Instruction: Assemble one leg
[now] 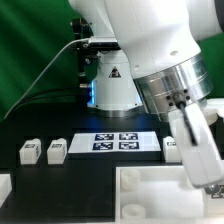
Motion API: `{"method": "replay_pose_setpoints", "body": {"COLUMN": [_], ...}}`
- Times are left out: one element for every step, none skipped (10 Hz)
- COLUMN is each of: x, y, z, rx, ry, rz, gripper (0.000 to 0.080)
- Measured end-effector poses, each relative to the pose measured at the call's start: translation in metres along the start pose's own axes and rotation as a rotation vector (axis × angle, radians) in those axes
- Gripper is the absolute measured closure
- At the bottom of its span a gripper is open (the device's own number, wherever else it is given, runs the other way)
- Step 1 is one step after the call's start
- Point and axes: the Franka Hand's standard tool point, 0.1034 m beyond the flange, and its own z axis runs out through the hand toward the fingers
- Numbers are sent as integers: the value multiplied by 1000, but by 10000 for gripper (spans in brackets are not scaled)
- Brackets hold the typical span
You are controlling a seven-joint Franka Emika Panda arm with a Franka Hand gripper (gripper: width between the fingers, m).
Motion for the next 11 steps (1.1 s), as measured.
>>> {"method": "replay_pose_setpoints", "body": {"x": [0, 0, 0, 0, -3, -12, -19, -14, -12, -13, -16], "y": [0, 1, 1, 2, 0, -2, -1, -1, -2, -2, -4], "z": [0, 1, 1, 1, -3, -7, -6, -5, -6, -6, -5], "rx": [-1, -2, -8, -34, -69, -98, -100, -105, -108, -118, -127], "ry": [0, 0, 3, 9, 20, 51, 55, 53, 48, 57, 86], "rz": [-38, -58, -79, -226, -417, -603, -706, -789, -892, -1038, -1208], "gripper": [501, 414, 278, 278, 175, 158, 158, 151, 151, 151, 151]}}
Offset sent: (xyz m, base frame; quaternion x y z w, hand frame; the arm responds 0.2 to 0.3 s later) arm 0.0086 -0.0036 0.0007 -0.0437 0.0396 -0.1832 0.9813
